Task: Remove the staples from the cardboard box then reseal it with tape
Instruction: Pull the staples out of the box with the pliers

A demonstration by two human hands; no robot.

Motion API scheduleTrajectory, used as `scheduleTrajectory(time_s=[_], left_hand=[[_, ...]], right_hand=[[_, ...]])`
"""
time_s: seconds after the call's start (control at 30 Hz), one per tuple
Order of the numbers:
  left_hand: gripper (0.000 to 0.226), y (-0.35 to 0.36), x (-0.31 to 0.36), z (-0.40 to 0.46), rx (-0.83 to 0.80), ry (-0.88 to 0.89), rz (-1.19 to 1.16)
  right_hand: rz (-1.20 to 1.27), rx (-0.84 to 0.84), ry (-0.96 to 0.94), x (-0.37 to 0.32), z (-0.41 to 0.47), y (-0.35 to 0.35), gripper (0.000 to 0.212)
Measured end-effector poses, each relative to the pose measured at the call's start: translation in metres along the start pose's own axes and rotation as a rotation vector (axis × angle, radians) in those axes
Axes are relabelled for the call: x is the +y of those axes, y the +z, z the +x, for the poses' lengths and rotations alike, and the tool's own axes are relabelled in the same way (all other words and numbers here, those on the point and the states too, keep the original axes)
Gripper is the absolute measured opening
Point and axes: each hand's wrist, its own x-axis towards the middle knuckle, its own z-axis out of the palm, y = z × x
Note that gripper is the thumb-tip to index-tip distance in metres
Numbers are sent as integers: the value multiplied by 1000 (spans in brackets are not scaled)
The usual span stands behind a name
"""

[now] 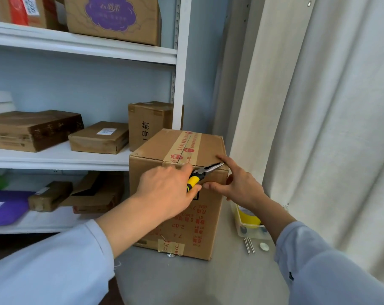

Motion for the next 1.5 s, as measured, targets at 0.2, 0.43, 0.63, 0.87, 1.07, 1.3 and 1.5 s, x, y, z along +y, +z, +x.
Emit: scheduleTrajectory(time_s=[0.2, 0.43, 0.63, 0.87, 1.07, 1.3, 1.5], left_hand=[[53, -23, -15, 18, -180, 67, 3], [46, -34, -21, 31, -228, 153, 80], [43, -11, -9, 7, -73, 64, -6], [45, -6, 2, -3, -52, -10, -56], [48, -27, -13, 22, -141, 102, 117], [43, -27, -18, 25, -140, 153, 106], [41, -3, 5, -3, -24, 18, 45]], right_hand=[[2, -2, 2, 0, 1, 0, 111], [22, -2, 1, 0, 1, 2, 110], [1, 18, 10, -1, -1, 1, 97], [-13, 24, 5, -1, -1, 0, 91], [6, 12, 6, -2, -2, 2, 104], [18, 15, 4, -1, -1, 3, 101], [-13, 32, 10, 2, 1, 4, 89]])
